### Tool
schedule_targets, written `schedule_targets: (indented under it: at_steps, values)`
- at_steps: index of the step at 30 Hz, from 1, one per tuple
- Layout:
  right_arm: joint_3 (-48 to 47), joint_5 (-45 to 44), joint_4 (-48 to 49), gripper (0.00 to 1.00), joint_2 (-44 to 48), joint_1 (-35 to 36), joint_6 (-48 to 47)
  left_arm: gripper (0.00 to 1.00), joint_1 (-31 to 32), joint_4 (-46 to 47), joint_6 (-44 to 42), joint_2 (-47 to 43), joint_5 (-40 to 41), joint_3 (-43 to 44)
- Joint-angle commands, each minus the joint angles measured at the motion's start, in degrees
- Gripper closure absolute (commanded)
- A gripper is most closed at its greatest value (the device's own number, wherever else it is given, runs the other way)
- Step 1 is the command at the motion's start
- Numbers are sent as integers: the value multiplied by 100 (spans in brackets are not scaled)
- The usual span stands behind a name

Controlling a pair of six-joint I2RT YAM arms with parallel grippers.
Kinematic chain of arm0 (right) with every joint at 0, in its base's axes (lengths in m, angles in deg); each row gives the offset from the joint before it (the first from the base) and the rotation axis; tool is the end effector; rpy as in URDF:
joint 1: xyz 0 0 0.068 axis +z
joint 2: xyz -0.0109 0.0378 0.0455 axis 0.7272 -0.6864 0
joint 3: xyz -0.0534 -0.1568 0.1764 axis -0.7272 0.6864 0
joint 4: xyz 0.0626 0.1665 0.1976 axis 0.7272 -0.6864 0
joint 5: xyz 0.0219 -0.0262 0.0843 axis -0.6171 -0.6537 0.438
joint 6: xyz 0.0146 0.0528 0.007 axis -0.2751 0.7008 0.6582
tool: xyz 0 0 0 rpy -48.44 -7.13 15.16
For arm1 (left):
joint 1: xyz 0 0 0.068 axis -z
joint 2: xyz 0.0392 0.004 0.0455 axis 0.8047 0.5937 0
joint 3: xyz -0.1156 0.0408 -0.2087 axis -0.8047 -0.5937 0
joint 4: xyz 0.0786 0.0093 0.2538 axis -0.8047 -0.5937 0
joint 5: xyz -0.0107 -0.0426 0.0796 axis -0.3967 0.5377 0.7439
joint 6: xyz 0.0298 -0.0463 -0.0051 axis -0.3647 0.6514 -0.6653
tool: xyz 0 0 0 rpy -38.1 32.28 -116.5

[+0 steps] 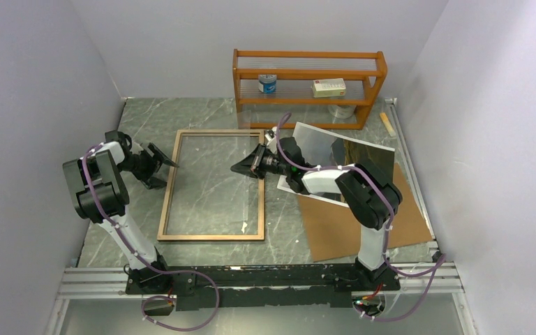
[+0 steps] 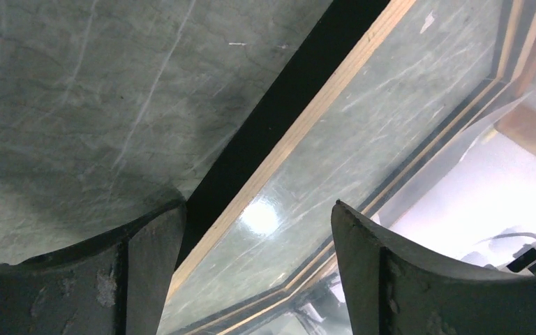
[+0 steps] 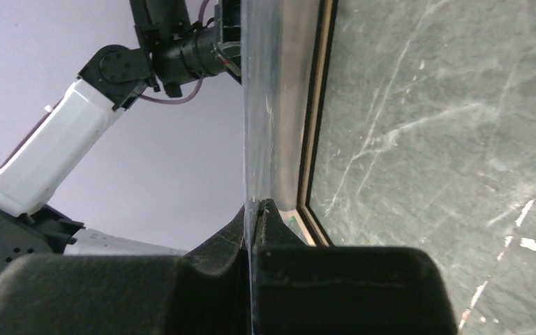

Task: Put the photo into the frame
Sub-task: Place the photo frame item in the photo frame.

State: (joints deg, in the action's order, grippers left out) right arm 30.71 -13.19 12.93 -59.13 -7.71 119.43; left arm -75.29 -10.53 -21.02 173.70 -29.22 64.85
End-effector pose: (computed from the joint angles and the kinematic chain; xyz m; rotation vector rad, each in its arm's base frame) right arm 0.2964 0.2635 0.1461 0.2212 2.1919 1.7492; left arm 0.3316 0.1090 0.1106 -1.1022 2.6038 -0.8954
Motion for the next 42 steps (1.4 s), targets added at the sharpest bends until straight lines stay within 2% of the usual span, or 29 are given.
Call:
schedule_targets:
  at_steps: [1,16,23,31,37,42]
  values:
    - [-1,-109,-234,100,143,16,-396,17,62,-243,-246,266,429,-234]
    - [-20,95,-236,100,-262,-108,-645,19,58,-220,-401,420,670,-392]
    - [78,338,389,100,-311,-112,-258,20,54,-226,-393,419,655,-383]
    - [-5,544,1062,100,-188,-110,247,27,54,-210,-377,445,603,-366]
    - [-1,498,782,100,-385,-111,228,28,54,-216,-375,465,583,-346]
    - [-3,384,39,100,-413,-114,4,29,56,-222,-375,472,584,-321]
